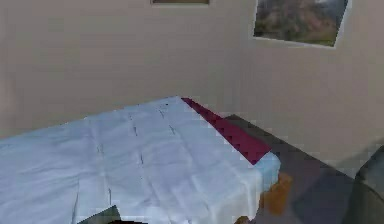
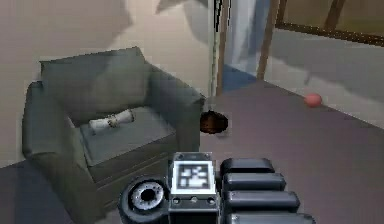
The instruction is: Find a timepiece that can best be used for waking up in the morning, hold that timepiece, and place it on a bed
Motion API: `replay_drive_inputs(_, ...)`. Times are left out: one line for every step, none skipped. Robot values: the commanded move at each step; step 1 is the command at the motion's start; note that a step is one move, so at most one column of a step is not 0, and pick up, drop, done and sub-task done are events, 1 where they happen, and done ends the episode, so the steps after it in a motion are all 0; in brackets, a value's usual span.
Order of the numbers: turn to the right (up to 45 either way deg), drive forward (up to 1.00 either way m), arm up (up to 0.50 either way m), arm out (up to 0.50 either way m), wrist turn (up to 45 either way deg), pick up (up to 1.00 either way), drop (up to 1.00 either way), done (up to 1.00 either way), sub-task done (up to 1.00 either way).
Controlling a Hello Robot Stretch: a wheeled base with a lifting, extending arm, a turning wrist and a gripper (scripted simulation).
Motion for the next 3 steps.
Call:
replay_drive_inputs(-27.0, 0.0, 0.0, 0.0, 0.0, 0.0, 0.0, 0.0, 0.0)
replay_drive_inputs(45.0, 0.0, 0.0, 0.0, 0.0, 0.0, 0.0, 0.0, 0.0)
replay_drive_inputs(45.0, 0.0, 0.0, 0.0, 0.0, 0.0, 0.0, 0.0, 0.0)
